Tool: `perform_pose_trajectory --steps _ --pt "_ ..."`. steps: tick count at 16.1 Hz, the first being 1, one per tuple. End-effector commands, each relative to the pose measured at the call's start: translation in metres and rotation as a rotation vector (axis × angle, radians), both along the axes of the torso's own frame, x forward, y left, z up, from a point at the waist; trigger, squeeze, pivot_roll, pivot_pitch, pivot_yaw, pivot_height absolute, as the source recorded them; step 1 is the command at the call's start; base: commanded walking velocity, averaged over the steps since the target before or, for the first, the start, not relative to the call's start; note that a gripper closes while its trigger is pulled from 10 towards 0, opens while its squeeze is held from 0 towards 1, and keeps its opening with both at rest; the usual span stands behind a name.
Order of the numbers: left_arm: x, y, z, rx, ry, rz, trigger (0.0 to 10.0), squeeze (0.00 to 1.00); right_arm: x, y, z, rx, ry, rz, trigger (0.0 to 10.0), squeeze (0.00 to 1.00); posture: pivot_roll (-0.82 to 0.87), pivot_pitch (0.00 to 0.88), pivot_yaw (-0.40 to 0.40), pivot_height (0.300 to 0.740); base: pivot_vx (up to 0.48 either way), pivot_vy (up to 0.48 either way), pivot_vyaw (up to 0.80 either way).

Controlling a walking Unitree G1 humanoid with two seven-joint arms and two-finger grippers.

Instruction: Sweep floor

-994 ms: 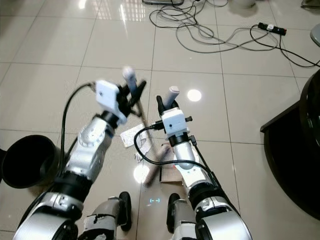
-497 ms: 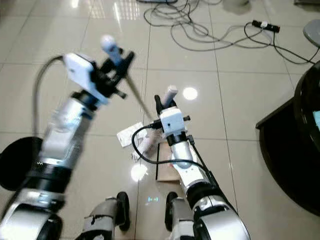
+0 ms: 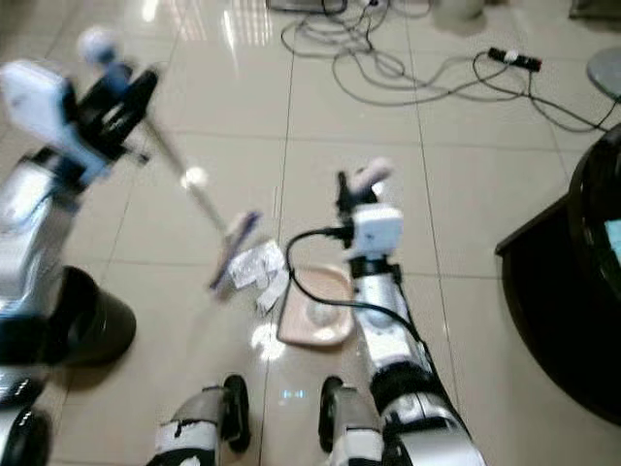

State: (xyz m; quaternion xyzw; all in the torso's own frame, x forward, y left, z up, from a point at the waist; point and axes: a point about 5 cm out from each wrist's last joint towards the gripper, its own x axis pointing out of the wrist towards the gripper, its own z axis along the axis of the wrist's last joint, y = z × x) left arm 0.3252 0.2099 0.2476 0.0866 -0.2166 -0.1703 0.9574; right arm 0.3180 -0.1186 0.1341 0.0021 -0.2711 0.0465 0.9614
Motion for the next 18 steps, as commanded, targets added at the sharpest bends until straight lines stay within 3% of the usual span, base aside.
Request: perform_pose_trajectory --steps 1,3,4,6,7,10,12,14,18 --pt "-0.008 0.013 -0.005 0.000 0.022 0.059 10.0 0.00 -0.003 -0.004 0.015 0.031 -0.077 -0.013 10.0 0.00 0.14 0.175 -0.020 0.740 0.000 0.000 0.00" --pt "-0.019 0.014 -0.026 -0.027 0.110 0.066 10.0 0.00 -0.010 -0.005 0.022 0.044 -0.113 -0.011 10.0 0.00 0.13 0.164 -0.024 0.740 0.000 0.000 0.00" --pt "-0.034 0.007 -0.056 0.050 0.202 0.092 10.0 0.00 -0.017 -0.006 0.039 0.083 -0.155 -0.016 10.0 0.00 0.12 0.157 -0.035 0.740 0.000 0.000 0.00" --pt "-0.045 0.004 -0.078 -0.019 0.274 0.120 10.0 0.00 -0.024 -0.006 0.059 0.114 -0.171 -0.030 10.0 0.00 0.08 0.144 -0.051 0.740 0.000 0.000 0.00" --pt "-0.049 -0.004 -0.087 -0.021 0.301 0.104 10.0 0.00 -0.024 -0.003 0.066 0.114 -0.122 -0.013 10.0 0.00 0.07 0.142 -0.063 0.740 0.000 0.000 0.00" --pt "-0.050 -0.013 -0.091 -0.022 0.322 0.099 10.0 0.00 -0.021 0.000 0.074 0.108 -0.028 0.021 10.0 0.00 0.06 0.125 -0.072 0.740 0.000 0.000 0.00" --pt "-0.052 -0.018 -0.087 -0.042 0.345 0.089 10.0 0.00 -0.019 -0.013 0.092 0.169 0.026 -0.034 10.0 0.00 0.06 0.112 -0.066 0.740 0.000 0.000 0.00" --pt "-0.055 -0.023 -0.086 0.006 0.354 0.062 10.0 0.00 -0.020 -0.023 0.109 0.103 0.041 -0.083 10.0 0.00 0.05 0.105 -0.044 0.740 0.000 0.000 0.00" --pt "-0.054 -0.037 -0.092 0.008 0.370 -0.003 10.0 0.00 -0.029 -0.030 0.111 0.053 0.103 -0.097 10.0 0.00 0.00 0.074 0.008 0.740 0.000 0.000 0.00"
